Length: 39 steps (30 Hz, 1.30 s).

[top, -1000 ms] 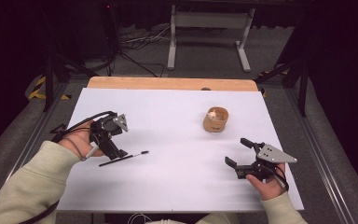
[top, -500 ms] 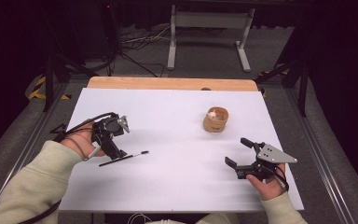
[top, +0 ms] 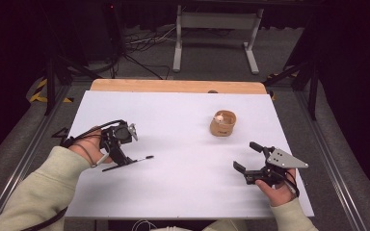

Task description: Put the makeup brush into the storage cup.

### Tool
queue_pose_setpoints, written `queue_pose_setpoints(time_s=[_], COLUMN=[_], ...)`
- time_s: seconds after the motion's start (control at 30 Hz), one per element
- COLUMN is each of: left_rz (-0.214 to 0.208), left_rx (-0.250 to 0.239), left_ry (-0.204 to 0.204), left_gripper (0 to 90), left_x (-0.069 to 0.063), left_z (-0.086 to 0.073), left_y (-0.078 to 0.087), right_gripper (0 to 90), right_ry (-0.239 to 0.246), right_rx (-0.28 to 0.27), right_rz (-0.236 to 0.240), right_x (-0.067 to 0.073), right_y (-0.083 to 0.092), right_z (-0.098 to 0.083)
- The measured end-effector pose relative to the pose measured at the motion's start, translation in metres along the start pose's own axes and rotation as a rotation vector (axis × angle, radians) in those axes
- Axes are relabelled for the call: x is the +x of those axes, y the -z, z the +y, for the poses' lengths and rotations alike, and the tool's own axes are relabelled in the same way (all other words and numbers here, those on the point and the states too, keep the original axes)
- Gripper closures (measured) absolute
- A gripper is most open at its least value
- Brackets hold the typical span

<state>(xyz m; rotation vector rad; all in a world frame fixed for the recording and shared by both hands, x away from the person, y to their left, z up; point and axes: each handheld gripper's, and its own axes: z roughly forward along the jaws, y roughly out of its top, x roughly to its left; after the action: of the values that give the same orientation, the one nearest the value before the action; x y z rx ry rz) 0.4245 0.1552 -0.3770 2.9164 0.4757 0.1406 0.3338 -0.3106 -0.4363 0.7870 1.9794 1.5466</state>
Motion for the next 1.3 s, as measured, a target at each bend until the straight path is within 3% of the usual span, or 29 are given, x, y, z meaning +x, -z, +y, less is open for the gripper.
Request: queue_pose_setpoints(time_s=[0.3, 0.47, 0.7, 1.3], left_rz=[-0.023, -0.025, -0.046, -0.058], left_rx=[0.031, 0.018, 0.036, 0.084], left_ry=[0.000, -0.001, 0.004, 0.008], left_gripper=[24.7, 28.3, 32.2, 61.9], left_x=[0.000, 0.000, 0.000, -0.003], left_z=[-0.001, -0.003, -0.005, -0.009], left_y=[-0.013, -0.016, -0.024, -0.040], right_gripper=[5.4, 5.4, 5.3, 5.2], right_ry=[0.000, 0.001, 0.000, -0.001], right_rx=[0.002, 0.003, 0.008, 0.010], right_rz=[-0.002, 0.000, 0.002, 0.000], right_x=[0.000, 0.000, 0.000, 0.000], right_y=[0.000, 0.000, 0.000, 0.000], right_z=[0.000, 0.000, 0.000, 0.000])
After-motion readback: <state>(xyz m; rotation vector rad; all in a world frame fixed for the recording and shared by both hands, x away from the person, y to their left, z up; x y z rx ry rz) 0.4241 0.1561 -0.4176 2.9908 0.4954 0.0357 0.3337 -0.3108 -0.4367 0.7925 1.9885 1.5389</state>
